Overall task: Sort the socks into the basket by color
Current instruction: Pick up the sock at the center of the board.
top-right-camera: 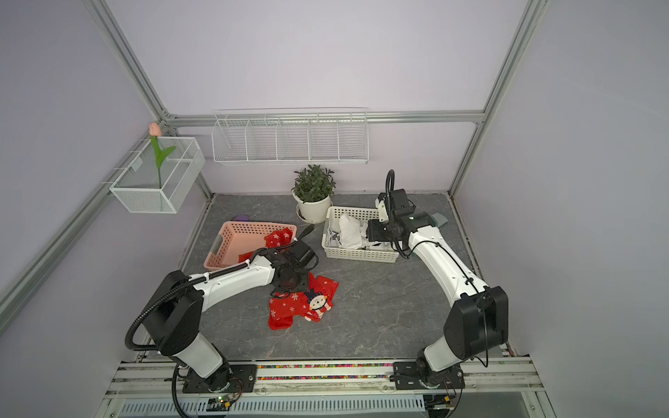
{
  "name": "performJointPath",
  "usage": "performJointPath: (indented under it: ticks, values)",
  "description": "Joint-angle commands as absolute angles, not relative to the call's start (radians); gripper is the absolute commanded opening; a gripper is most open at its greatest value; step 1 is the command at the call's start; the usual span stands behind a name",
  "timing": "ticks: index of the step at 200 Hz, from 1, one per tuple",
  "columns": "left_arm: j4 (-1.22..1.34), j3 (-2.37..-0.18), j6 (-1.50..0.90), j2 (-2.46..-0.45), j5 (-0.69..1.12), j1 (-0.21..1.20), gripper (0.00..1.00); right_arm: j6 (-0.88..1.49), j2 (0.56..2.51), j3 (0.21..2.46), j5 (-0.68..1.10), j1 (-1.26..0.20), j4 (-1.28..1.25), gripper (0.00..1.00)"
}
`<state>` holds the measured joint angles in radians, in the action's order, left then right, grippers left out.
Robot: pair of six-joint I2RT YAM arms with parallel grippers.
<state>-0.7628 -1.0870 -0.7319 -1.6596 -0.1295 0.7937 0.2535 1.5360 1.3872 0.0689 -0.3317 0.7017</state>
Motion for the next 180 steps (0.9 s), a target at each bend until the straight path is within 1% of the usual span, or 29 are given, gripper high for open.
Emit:
performJointPath:
  ticks: [1,71,97,131,153,172,180]
  values:
    - [-0.765,-1.081,-0.754,-1.648,-0.127,0.79,0.57,0.253,1.542,1.399,0.077,-0.339,0.713,0.56]
    - [-0.75,-1.149,-0.725,-1.733,-0.115,0.785,0.56,0.247,1.534,1.398,0.066,-0.339,0.719,0.56]
    - [-0.752,-1.182,-0.709,-1.759,-0.11,0.774,0.53,0.247,1.541,1.401,0.07,-0.339,0.721,0.56]
    - [-0.759,-1.21,-0.694,-1.782,-0.109,0.769,0.47,0.245,1.542,1.405,0.065,-0.338,0.723,0.56]
    - [-0.758,-1.219,-0.689,-1.795,-0.104,0.764,0.42,0.245,1.543,1.406,0.064,-0.339,0.723,0.56]
    - [-0.757,-1.228,-0.687,-1.801,-0.102,0.762,0.33,0.245,1.548,1.41,0.066,-0.338,0.725,0.56]
    - [-0.758,-1.232,-0.686,-1.8,-0.101,0.762,0.28,0.244,1.548,1.413,0.066,-0.34,0.727,0.56]
